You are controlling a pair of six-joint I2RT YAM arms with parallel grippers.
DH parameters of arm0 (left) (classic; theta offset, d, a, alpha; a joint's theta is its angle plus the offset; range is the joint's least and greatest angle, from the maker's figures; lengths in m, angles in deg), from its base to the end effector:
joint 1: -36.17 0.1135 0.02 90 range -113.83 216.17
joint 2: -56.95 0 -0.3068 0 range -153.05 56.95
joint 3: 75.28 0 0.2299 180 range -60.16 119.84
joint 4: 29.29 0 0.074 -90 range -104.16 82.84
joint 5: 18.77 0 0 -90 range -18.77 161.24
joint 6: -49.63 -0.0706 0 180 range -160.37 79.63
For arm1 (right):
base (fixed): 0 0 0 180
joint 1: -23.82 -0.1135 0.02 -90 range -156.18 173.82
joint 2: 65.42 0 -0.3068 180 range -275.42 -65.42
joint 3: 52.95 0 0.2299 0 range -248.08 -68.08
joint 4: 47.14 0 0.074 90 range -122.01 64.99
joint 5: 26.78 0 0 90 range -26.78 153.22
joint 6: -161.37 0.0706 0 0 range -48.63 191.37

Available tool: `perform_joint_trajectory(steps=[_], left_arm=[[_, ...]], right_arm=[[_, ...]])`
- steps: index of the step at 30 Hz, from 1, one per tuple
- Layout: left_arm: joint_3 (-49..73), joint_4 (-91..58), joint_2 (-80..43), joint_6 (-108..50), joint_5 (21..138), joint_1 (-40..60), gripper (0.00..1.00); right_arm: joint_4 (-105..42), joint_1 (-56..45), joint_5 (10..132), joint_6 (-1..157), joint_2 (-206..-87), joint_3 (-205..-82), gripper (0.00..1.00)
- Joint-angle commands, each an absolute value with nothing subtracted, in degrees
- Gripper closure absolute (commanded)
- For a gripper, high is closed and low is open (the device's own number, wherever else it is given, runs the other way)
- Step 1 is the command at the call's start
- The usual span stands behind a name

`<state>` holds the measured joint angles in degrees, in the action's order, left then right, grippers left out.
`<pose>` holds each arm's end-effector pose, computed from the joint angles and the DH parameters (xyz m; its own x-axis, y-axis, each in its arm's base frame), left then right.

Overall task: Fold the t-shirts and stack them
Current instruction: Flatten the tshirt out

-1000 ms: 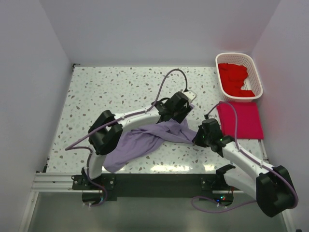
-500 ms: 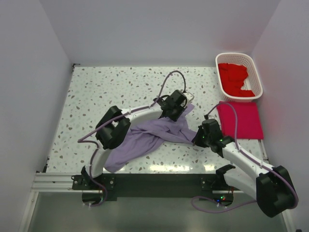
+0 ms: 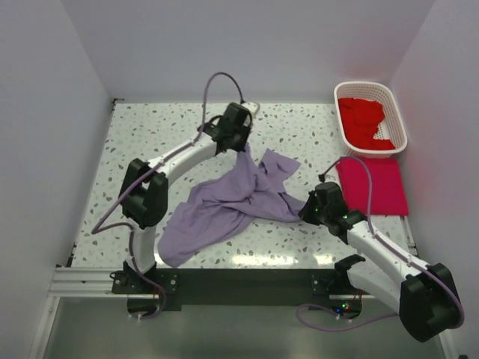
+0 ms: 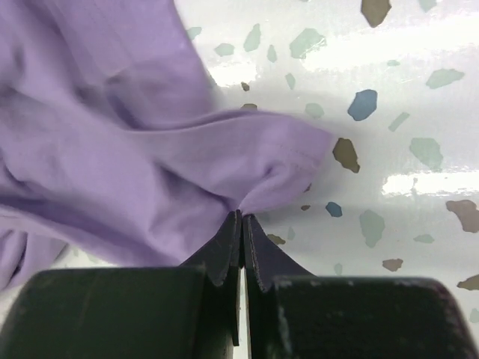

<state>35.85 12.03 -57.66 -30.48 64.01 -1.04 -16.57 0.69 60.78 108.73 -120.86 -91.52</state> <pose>0.3872 -0.2829 0.2770 -0.6437 0.2748 -0.7142 0.4247 0.9047 -0.0346 0.1517 0.0616 0.1930 -0.7605 0.3344 -0.5566 0.1201 0.9149 0.3855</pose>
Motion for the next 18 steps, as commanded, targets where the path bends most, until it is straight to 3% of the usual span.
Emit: perform_joint_trajectory(steps=[1, 5, 9, 18], left_arm=[[40.38, 13.34, -53.53, -30.09, 57.79, 9.16, 0.97], [40.57, 14.40, -54.93, -30.52, 61.73, 11.91, 0.92], [40.03, 12.46, -57.64, -30.01, 59.29, 14.02, 1.00], [68.41, 23.37, -69.00, -19.37, 43.29, 30.45, 1.00]], right_arm=[[-12.41, 0.88, 57.16, 107.14, -120.00, -93.47, 1.00], [-11.89, 0.80, 57.77, 106.26, -120.09, -94.18, 1.00], [-5.75, 0.80, 54.79, 104.86, -118.07, -96.81, 1.00], [14.03, 0.80, 46.62, 108.37, -105.68, -108.05, 1.00]])
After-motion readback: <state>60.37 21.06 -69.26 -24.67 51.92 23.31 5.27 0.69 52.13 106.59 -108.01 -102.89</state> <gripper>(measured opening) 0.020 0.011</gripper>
